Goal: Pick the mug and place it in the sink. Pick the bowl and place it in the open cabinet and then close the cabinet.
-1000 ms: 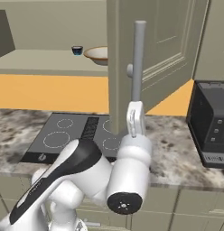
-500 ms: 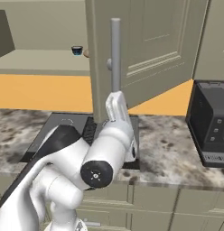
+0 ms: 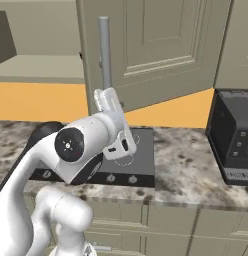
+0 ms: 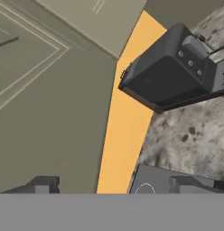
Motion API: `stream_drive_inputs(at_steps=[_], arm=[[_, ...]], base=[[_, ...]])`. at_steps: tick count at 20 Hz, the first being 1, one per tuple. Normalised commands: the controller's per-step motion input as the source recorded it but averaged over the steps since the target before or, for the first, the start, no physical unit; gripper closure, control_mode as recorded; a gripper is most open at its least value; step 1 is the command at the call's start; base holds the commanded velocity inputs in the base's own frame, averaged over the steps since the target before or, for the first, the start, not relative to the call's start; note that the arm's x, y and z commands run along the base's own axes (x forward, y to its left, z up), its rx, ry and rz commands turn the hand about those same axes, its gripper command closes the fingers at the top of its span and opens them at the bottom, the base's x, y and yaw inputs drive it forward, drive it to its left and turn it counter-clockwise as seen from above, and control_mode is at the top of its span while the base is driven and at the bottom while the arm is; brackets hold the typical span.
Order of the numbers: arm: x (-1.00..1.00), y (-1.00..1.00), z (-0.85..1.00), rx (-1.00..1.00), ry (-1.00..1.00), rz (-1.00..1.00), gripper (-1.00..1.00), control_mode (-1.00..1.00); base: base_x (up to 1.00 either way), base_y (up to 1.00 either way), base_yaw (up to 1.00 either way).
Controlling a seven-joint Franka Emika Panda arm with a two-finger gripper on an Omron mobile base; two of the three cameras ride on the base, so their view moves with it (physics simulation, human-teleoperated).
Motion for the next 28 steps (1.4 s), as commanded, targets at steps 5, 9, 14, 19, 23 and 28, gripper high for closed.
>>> stream_drive_inputs(at_steps=[5, 9, 14, 19, 23, 28], arm=[[0.78, 0.00, 0.00, 0.00, 0.38, -0.01, -1.00, -1.00], [0.75, -0.02, 0.00, 0.01, 0.23, 0.00, -1.00, -1.00], [0.74, -0.28, -0.29, 0.00, -0.01, 0.03, -1.00, -1.00], [0.84, -0.08, -0.59, 0.00, -0.15, 0.09, -1.00, -1.00], [1.00, 0.00, -0.32, -0.01, -0.10, 0.06, -1.00, -1.00], [1.00, 0.01, -0.14, 0.00, 0.00, 0.02, -1.00, -1.00]], base=[[0.00, 0.00, 0.00], [0.00, 0.00, 0.00], [0.00, 0.00, 0.00], [0.00, 0.00, 0.00], [0.00, 0.00, 0.00], [0.00, 0.00, 0.00]])
